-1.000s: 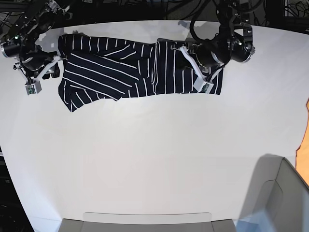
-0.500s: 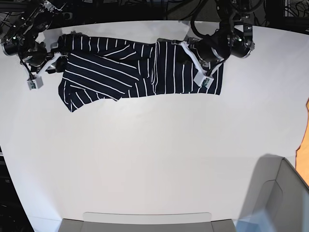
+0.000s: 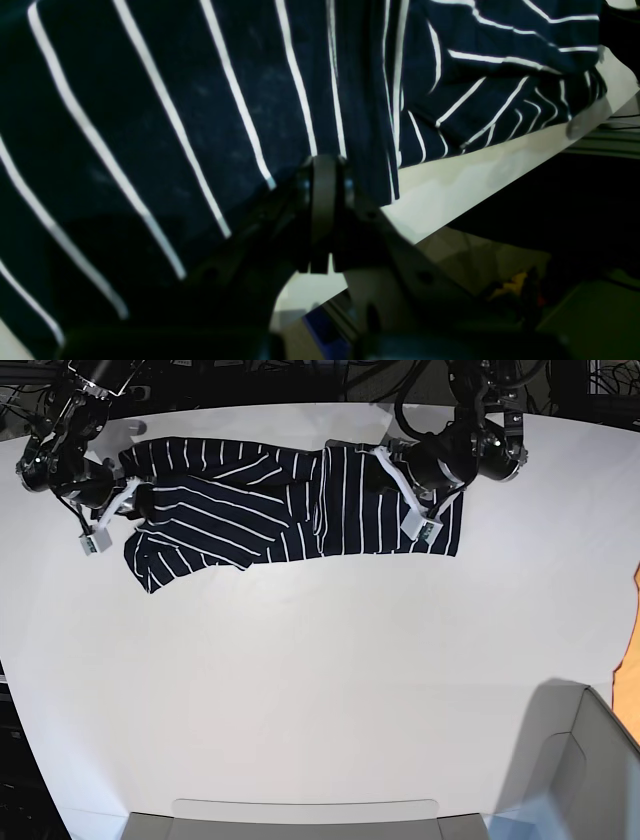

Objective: Fold the T-shirt properly
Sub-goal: 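Grasp the strip's other end with the right gripper, then lift the strip end with the right gripper and fold it over the middle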

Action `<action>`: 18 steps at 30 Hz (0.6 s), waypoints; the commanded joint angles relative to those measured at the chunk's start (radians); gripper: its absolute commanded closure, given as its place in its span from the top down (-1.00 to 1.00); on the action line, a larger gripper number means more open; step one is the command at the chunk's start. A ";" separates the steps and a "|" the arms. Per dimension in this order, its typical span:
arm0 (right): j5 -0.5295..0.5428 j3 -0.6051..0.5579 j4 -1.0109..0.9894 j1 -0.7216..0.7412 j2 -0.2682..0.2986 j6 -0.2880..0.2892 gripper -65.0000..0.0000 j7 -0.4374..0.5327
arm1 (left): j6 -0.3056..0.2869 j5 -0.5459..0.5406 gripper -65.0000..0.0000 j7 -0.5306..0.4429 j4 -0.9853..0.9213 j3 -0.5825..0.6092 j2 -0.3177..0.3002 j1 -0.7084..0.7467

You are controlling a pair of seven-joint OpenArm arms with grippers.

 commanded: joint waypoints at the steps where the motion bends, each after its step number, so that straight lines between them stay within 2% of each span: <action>1: -0.065 -0.030 -0.012 -0.007 -0.010 0.011 -0.35 -0.076 | -0.002 -0.015 -1.00 -0.006 0.016 0.000 -0.002 -0.006; 7: -0.070 -0.139 -0.012 0.007 -0.035 0.011 -0.39 -0.076 | -0.002 -0.015 -1.00 -0.006 0.016 0.000 -0.002 -0.006; 9: -0.071 -0.171 -0.012 0.012 -0.042 0.011 -0.57 -0.076 | -0.002 -0.015 -1.00 -0.006 0.016 0.000 -0.002 -0.006; 12: -0.093 -0.191 -0.012 0.019 -0.042 0.011 -0.97 -0.076 | -0.002 -0.017 -1.00 -0.006 0.018 0.000 -0.002 -0.006; 15: -0.154 -0.196 -0.012 0.061 -0.045 0.011 -1.00 -0.076 | -0.002 -0.017 -1.00 -0.006 0.018 -0.001 -0.002 -0.004; 18: -0.168 -0.190 -0.012 0.092 -0.045 0.011 -1.00 -0.076 | -0.002 -0.017 -1.00 -0.006 0.019 -0.009 -0.002 -0.004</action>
